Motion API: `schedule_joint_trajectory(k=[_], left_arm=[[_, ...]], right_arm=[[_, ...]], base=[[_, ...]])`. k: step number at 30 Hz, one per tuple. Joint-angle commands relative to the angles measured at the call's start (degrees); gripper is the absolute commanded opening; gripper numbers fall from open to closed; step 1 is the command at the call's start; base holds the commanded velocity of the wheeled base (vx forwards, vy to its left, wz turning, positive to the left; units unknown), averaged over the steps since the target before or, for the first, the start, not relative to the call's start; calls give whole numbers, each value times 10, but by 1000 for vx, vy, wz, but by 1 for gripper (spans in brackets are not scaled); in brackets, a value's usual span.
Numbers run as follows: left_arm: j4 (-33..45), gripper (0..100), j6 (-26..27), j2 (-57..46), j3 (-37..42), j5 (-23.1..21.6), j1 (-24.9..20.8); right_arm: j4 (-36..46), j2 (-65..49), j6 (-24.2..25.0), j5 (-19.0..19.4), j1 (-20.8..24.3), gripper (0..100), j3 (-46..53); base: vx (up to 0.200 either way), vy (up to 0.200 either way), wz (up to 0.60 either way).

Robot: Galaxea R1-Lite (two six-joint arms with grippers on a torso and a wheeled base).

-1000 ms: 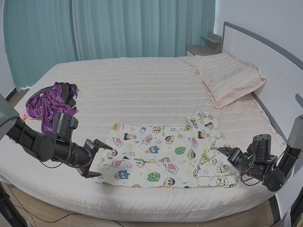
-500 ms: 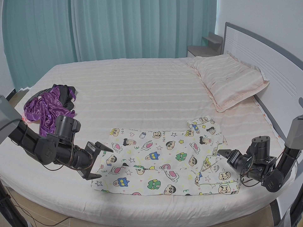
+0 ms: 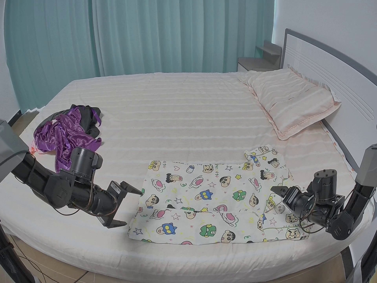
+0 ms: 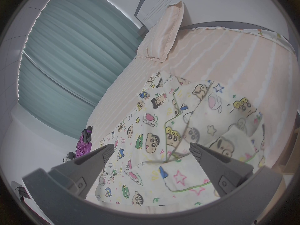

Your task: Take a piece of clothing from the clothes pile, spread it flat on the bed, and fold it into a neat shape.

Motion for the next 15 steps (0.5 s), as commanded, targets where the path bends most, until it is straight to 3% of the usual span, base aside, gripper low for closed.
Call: schedule_joint_trajectory(k=[1, 6, 10, 15], left_arm=[[-1, 100, 21, 2, 11, 3, -11], [-12, 100, 105, 1, 36, 4, -42], [-43, 100, 138, 18, 42, 6, -68], [-108, 100, 179, 69, 46, 66, -114]], right_arm=[[0, 0, 0, 0, 0, 100, 0], [0, 0, 0, 0, 0, 100, 0], [0, 0, -1, 0, 2, 100, 1], [0, 1, -1, 1, 5, 100, 5]], base=[[0, 0, 0], [0, 0, 0], [0, 0, 0], [0, 0, 0]])
